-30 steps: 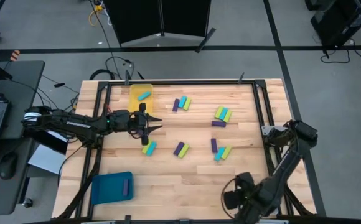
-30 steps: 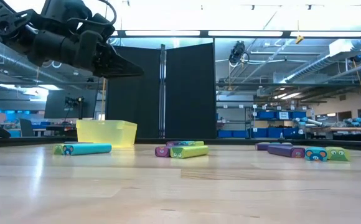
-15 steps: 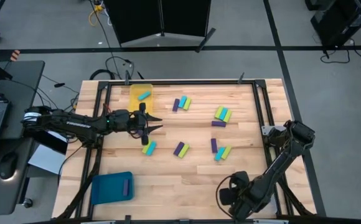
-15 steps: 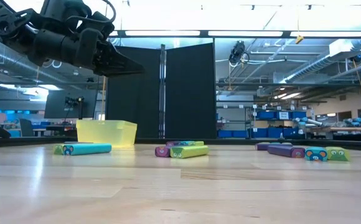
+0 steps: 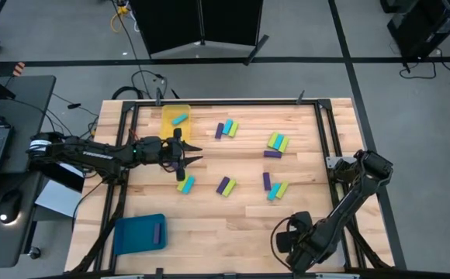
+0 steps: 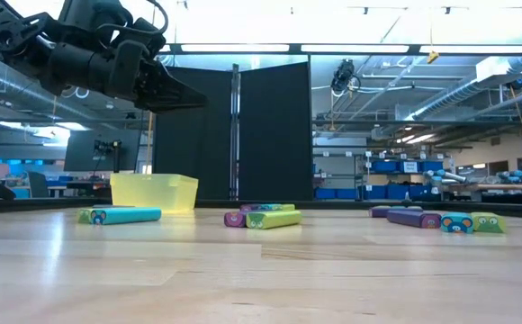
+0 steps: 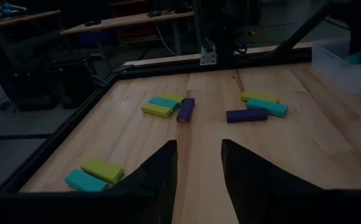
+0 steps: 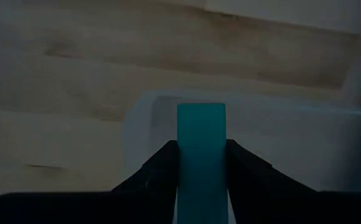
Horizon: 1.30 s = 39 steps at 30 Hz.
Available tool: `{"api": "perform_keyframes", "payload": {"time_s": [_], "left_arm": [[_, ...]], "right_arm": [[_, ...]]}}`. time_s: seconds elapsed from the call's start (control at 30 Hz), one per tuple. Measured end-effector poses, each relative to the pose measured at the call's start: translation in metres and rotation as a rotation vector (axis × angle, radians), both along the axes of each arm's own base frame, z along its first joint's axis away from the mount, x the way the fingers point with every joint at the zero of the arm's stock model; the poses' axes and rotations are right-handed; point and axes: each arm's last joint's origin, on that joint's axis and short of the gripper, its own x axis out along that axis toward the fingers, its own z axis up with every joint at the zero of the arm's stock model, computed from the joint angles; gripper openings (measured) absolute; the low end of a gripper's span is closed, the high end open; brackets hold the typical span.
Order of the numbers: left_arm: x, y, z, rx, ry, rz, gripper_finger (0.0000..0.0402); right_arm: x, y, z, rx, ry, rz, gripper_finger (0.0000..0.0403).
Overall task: Sort blocks
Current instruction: Put the blue block into the yellow bin, then put the purple block into the blue bin
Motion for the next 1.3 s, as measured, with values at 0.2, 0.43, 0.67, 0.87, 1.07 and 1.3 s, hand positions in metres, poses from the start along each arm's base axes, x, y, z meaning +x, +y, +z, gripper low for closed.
{"api": "perform_keyframes", "payload": {"time_s": [0.2,0.43,0.67,0.87,1.07,1.3], "left_arm": [[0.0,0.0,0.0,0.0,0.0,0.0,0.0132],[0.0,0.0,0.0,-0.006,-0.003,0.001,0.0132],[0.0,0.0,0.0,-0.007,-0.005,0.001,0.0132],[0.0,0.0,0.001,-0.003,-0.006,0.0,0.0132],[0.0,0.0,0.003,0.001,-0.03,0.0,0.0132],[0.0,0.0,0.003,0.001,-0.029,0.0,0.0132]], "right_arm": [[-0.001,-0.002,-0.02,0.016,-0.033,0.001,0.0117],[-0.005,-0.006,-0.03,0.006,-0.025,0.002,0.0132],[-0.005,-0.006,-0.031,0.007,-0.025,0.012,0.0172],[-0.003,-0.003,-0.022,0.027,-0.01,0.098,0.0192],[0.001,-0.003,0.022,0.0,0.068,0.219,0.0182],[0.001,-0.019,0.067,-0.125,0.108,0.422,0.0102]]}}
